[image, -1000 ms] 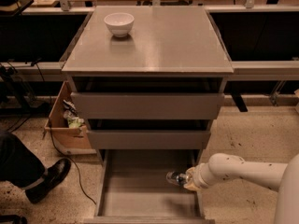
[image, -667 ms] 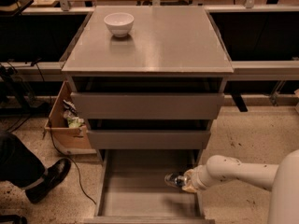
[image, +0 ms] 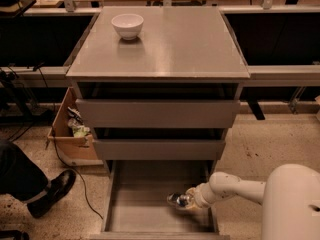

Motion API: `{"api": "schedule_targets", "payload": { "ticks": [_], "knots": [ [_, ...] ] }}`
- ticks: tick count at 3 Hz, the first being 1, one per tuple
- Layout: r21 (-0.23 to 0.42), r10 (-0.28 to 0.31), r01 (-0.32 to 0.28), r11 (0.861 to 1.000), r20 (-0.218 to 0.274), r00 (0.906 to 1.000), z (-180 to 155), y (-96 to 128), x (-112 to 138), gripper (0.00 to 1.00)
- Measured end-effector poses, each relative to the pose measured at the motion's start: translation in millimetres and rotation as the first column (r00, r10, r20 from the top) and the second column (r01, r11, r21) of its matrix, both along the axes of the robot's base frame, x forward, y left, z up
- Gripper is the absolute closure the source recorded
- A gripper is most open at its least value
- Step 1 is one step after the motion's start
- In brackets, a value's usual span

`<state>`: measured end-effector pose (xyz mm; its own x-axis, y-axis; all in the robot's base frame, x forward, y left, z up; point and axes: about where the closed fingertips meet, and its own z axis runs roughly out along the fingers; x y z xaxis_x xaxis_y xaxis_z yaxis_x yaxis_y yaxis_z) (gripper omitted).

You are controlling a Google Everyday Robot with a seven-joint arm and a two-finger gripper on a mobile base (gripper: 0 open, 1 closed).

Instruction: Place redbull can into bottom drawer

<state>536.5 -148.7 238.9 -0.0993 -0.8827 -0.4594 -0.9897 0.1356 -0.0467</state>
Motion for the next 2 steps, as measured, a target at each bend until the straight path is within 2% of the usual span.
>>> {"api": "schedule_targets", "payload": {
  "ticks": [2],
  "knots": [
    [0.033,0.060,-0.060,0.998,0.000,0.9982,-53,23,16,1.00]
  ]
}}
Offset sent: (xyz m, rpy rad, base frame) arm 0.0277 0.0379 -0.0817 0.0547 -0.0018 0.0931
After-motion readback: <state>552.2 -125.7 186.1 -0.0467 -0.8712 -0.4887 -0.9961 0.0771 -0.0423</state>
